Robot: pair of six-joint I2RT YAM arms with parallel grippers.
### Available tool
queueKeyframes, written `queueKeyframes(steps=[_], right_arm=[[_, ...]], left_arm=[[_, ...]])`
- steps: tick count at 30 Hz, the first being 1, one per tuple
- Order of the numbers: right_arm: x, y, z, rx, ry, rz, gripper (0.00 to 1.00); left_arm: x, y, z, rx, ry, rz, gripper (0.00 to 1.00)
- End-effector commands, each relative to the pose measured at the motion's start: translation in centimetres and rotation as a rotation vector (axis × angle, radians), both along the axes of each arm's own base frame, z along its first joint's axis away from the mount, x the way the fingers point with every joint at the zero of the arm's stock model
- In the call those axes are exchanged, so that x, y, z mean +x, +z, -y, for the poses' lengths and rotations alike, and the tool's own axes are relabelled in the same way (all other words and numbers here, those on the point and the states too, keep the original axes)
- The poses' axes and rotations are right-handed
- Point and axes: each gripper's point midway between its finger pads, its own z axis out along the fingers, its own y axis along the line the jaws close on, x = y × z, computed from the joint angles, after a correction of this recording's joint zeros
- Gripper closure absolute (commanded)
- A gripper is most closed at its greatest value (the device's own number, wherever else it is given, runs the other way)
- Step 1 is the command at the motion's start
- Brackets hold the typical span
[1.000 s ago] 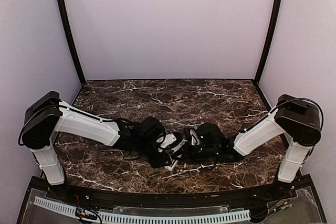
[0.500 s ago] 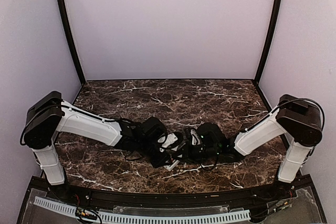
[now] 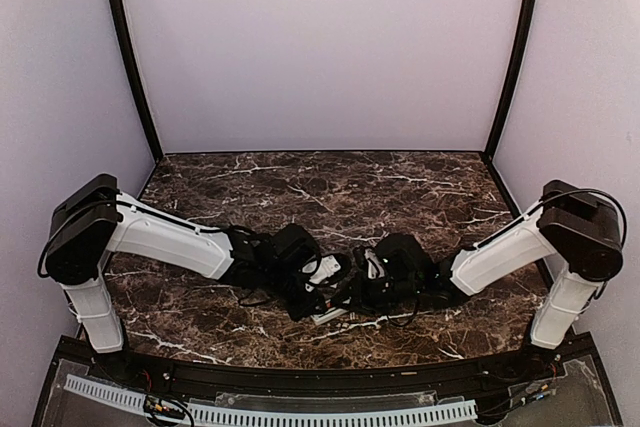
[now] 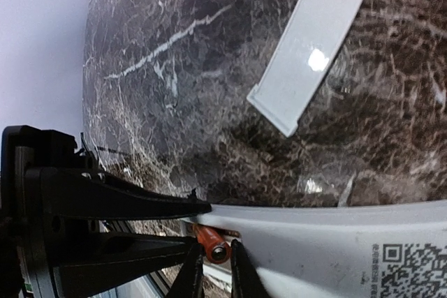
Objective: Load the batteries into the remote control
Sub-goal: Load the battery into the battery compartment.
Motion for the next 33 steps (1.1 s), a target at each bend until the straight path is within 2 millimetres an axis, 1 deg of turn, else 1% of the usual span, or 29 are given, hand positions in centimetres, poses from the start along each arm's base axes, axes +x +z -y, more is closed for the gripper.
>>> queueKeyframes(steps=[1,6,9,12,14,17,21,28,31,33], right_arm=[[-1.5,-1.9,2.4,-0.149,0.024,-0.024,0.84],[-0.7,0.2,2.4,-0.14,0.035,0.031,0.8],[-0.4,0.8,2.5,-0.135,0.039,0.047,0.78],[-0.3,1.1,2.1,-0.11,0.048,0.058,0.84],[-0.3,1.4,1.3,-0.077,0.064,0.063,0.86],[0.1,1.7,0.6,-0.043,0.063,0.081,0.87],[0.9,2.2,0.3,-0.024,0.041,0.126,0.88],[1.5,1.9,-0.2,0.012,0.029,0.161,0.93],[1.2,1.6,-0.6,0.026,0.048,0.147,0.95],[1.0,1.2,-0.6,0.016,0.047,0.135,0.96]], left_arm=[[-1.0,-2.0,-1.9,0.119,-0.057,0.008,1.0],[-1.1,-2.1,-1.9,0.125,-0.071,0.016,1.0],[-1.1,-2.1,-1.9,0.128,-0.074,0.019,1.0],[-1.1,-2.2,-1.9,0.13,-0.075,0.018,1.0],[-1.1,-2.1,-1.9,0.13,-0.076,0.018,1.0],[-1.1,-2.2,-1.9,0.132,-0.077,0.018,1.0],[-1.1,-2.2,-1.9,0.133,-0.077,0.018,1.0],[-1.1,-2.1,-1.9,0.13,-0.078,0.02,1.0],[-1.1,-2.2,-1.9,0.133,-0.078,0.019,1.0],[-1.0,-2.2,-1.9,0.131,-0.077,0.02,1.0]])
